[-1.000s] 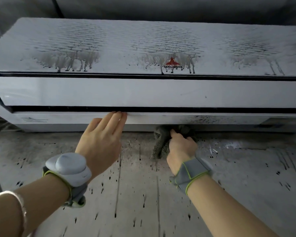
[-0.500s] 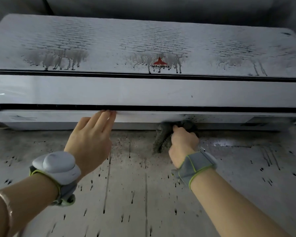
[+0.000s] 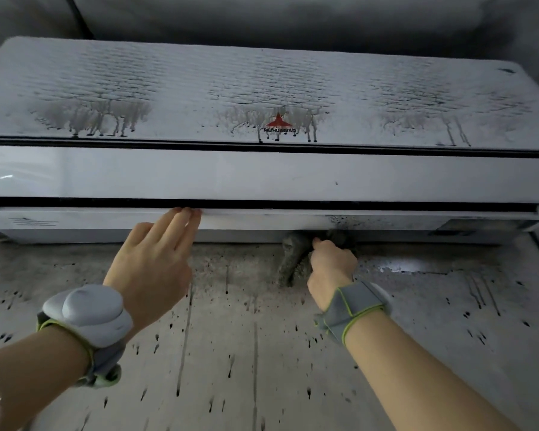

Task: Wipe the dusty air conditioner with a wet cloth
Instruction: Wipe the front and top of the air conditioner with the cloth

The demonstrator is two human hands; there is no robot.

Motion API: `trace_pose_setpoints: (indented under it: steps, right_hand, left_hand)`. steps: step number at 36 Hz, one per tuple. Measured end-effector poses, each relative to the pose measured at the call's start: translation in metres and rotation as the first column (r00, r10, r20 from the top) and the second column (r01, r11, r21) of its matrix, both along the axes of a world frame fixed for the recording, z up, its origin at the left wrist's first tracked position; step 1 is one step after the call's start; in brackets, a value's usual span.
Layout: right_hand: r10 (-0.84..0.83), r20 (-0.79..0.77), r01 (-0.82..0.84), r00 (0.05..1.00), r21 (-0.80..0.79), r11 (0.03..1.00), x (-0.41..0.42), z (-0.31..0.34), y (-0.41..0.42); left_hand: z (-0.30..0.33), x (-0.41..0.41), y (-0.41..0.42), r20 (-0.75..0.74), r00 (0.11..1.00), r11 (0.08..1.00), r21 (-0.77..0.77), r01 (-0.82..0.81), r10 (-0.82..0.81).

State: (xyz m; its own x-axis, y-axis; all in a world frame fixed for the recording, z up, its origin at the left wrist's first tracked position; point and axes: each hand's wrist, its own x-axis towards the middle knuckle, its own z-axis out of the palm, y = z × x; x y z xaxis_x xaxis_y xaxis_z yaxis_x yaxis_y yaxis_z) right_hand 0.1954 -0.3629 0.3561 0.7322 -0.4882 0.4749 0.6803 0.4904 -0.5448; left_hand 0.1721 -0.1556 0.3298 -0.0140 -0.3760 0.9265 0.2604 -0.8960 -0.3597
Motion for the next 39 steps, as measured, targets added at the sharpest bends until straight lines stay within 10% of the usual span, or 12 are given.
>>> trace_pose_setpoints:
  steps: [39]
  right_hand:
    - [-0.112,0.080,0.119,0.990,-0.082,0.989,0.012,-0.001,-0.026]
  left_hand:
    - [-0.001,0.003,-0.004,0.000,1.000,0.999,-0.044,0.003,-0.003]
